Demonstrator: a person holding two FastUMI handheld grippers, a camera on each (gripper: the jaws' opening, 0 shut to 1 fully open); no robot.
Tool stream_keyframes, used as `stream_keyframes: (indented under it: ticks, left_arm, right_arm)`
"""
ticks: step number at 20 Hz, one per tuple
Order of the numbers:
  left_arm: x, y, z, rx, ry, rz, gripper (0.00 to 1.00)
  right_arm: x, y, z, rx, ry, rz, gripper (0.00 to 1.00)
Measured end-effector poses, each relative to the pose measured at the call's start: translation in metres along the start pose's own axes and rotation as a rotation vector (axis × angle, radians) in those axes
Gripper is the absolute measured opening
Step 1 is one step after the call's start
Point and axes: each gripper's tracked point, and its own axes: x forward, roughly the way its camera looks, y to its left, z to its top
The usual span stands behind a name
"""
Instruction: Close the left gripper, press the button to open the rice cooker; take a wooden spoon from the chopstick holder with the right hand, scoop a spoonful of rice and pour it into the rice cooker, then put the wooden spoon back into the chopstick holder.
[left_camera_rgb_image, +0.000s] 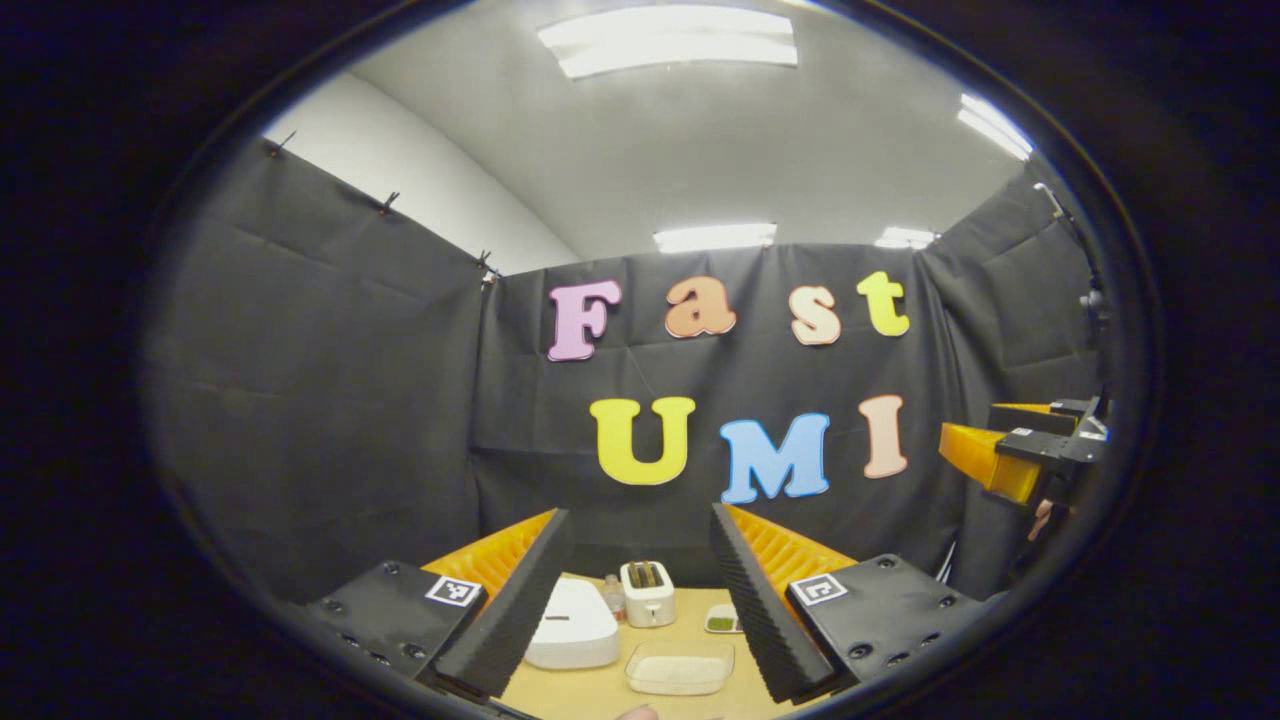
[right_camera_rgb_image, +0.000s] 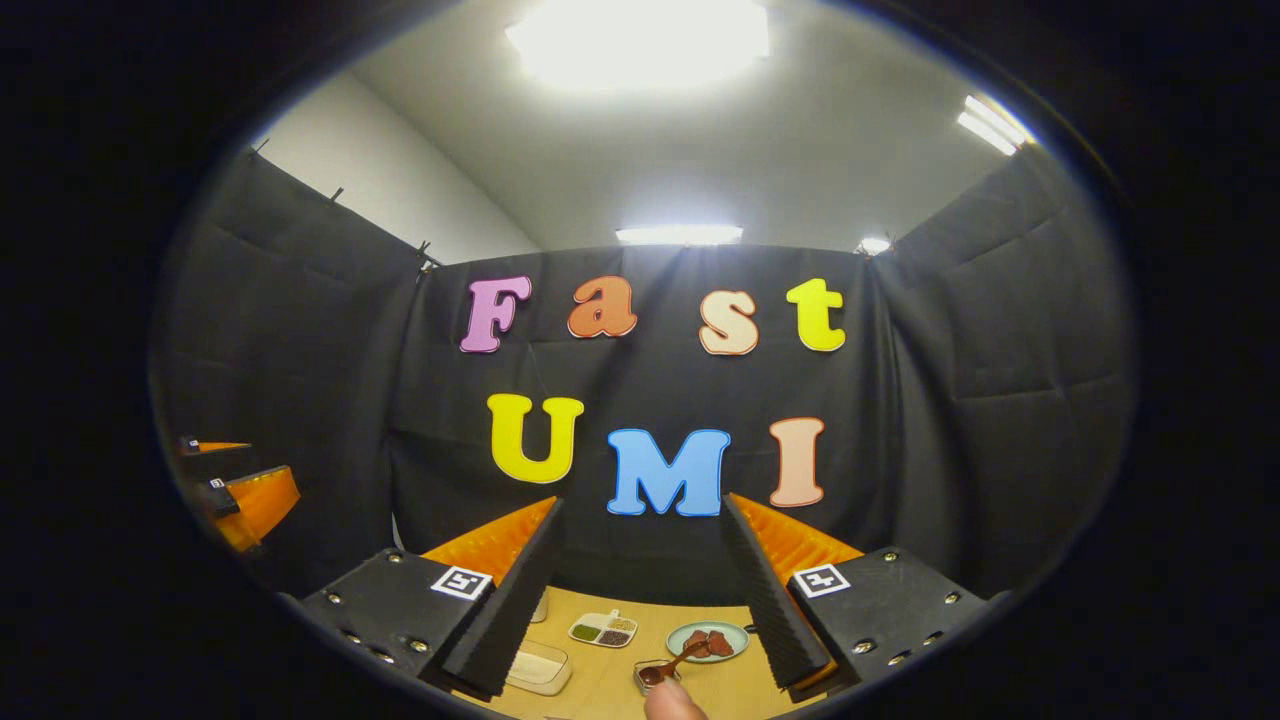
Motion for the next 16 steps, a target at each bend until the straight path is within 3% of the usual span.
stream_keyframes:
  ticks: [5,6,7,9,13,14,15,16]
  left_arm:
    - [-0.006,0.021,-0.017,-0.029,0.008,0.118,0.94]
    - [-0.001,0.028,-0.027,-0.022,0.025,0.144,0.99]
    - [0.003,0.035,-0.043,-0.013,0.065,0.171,0.87]
    - [0.017,0.040,-0.065,-0.001,0.103,0.186,0.80]
    - [0.063,0.065,-0.122,0.008,0.179,0.193,0.38]
    - [0.077,0.073,-0.139,0.006,0.209,0.193,0.34]
    - [0.091,0.086,-0.156,0.006,0.235,0.196,0.23]
    - [0.105,0.097,-0.173,0.005,0.258,0.192,0.21]
  right_arm:
    - [-0.005,-0.009,-0.016,0.020,-0.012,0.045,0.94]
    - [-0.005,-0.011,-0.023,0.034,0.000,0.048,0.94]
    - [-0.006,-0.011,-0.033,0.043,0.023,0.056,0.94]
    - [-0.001,-0.005,-0.035,0.046,0.019,0.060,0.94]
    - [0.019,0.004,-0.042,-0.001,0.013,-0.008,0.94]
    - [0.025,0.014,-0.045,0.006,0.026,-0.019,0.94]
    - [0.031,0.025,-0.048,0.010,0.041,-0.023,0.94]
    - [0.038,0.034,-0.046,0.004,0.040,-0.035,0.94]
